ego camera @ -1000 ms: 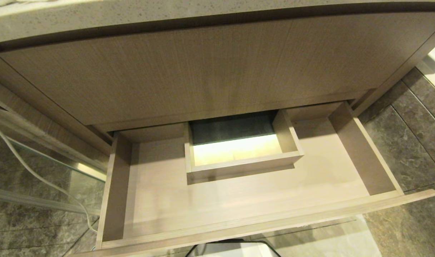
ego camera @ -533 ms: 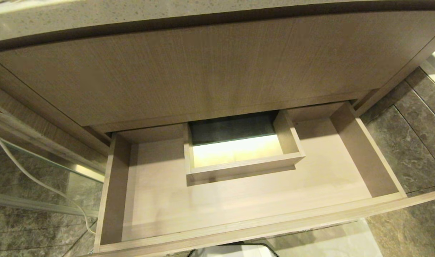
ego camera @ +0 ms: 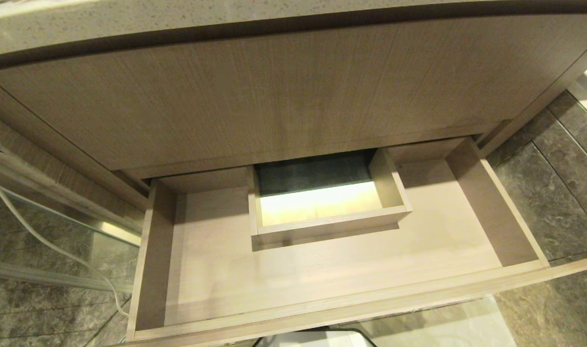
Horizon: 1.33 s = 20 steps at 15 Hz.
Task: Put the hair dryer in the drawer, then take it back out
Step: Close the drawer
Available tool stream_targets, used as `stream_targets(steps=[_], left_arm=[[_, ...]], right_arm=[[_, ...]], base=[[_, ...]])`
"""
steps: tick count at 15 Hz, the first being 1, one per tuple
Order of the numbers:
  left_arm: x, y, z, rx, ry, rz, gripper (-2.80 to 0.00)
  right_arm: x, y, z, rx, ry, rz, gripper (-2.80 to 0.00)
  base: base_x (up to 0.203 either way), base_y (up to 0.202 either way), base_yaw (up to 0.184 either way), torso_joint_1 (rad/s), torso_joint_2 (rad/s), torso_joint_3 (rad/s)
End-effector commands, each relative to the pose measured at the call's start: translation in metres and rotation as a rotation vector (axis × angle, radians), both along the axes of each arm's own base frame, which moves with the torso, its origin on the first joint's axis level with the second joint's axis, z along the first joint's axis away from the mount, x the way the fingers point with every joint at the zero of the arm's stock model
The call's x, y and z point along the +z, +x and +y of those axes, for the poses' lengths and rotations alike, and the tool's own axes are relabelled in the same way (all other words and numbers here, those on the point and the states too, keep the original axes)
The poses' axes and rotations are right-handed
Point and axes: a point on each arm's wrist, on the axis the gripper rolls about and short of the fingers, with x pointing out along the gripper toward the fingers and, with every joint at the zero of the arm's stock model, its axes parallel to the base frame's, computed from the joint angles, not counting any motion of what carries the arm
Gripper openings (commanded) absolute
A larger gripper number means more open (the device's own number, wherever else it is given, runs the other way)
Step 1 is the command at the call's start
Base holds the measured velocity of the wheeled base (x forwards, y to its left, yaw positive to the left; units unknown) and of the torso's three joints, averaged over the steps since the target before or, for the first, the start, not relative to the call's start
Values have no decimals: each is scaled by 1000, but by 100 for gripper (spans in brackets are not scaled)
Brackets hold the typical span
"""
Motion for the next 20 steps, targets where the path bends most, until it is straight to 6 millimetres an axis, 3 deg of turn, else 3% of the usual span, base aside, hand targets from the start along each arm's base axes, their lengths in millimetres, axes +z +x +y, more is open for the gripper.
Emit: stream_targets(steps=[1,20], left_arm=[[0,0,0,0,0,1,-280],[0,0,0,0,0,1,-280]], right_arm=[[0,1,0,0,0,9,-280],[-2,6,-2,-104,136,55,-280]], base=[[0,0,0,0,0,0],[0,0,0,0,0,0]])
